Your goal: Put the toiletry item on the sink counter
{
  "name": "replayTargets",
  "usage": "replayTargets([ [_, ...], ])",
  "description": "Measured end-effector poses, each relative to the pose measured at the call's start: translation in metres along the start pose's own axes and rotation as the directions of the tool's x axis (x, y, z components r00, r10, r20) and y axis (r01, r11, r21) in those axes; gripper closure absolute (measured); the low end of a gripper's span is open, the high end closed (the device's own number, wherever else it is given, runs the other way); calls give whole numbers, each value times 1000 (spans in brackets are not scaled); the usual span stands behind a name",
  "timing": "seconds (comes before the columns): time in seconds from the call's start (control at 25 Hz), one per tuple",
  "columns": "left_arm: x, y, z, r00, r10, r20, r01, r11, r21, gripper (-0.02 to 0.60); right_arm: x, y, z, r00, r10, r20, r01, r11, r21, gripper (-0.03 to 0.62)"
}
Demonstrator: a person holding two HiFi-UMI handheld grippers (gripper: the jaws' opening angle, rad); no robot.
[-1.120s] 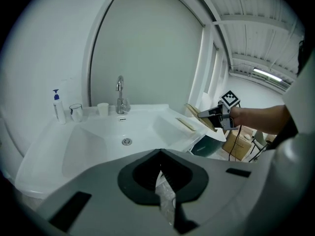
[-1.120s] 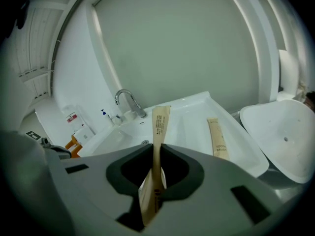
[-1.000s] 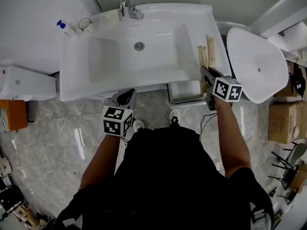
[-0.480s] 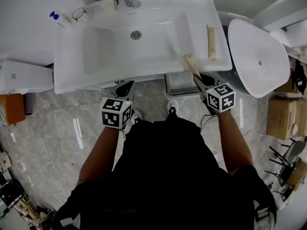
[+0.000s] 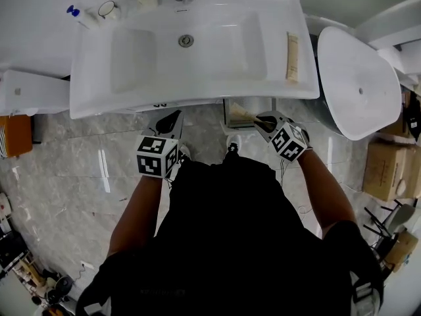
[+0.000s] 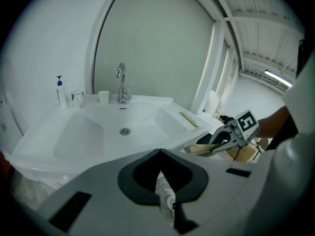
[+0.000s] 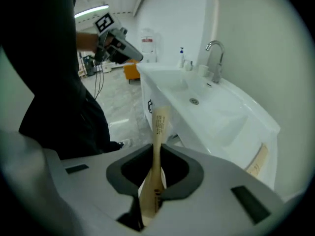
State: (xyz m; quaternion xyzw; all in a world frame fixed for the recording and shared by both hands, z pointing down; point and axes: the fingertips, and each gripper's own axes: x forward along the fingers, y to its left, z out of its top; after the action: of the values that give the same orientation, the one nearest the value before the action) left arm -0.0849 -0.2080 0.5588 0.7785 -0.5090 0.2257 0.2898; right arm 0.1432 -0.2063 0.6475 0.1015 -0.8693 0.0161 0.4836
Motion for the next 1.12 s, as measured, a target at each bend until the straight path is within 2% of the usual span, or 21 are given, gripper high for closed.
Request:
replayTargets([
  [0.24, 1, -10, -9, 999, 51, -4, -51, 998, -42, 584, 50, 4, -52, 988, 37, -151, -69, 975, -210, 549],
  [0.44, 2, -6, -15, 995, 104, -11, -105, 991, -82, 584, 102, -8, -96, 971, -4, -241, -80, 937, -340, 549],
  [0.72, 5, -16, -21, 990, 138, -31, -141, 984, -109, 584, 158, -8, -143, 942, 53, -331, -182, 910, -373, 549],
  [1.12, -8, -12, -46, 976, 197, -88, -209, 966, -152, 584, 198, -1, -154, 928, 118, -354, -257, 889, -378, 548],
])
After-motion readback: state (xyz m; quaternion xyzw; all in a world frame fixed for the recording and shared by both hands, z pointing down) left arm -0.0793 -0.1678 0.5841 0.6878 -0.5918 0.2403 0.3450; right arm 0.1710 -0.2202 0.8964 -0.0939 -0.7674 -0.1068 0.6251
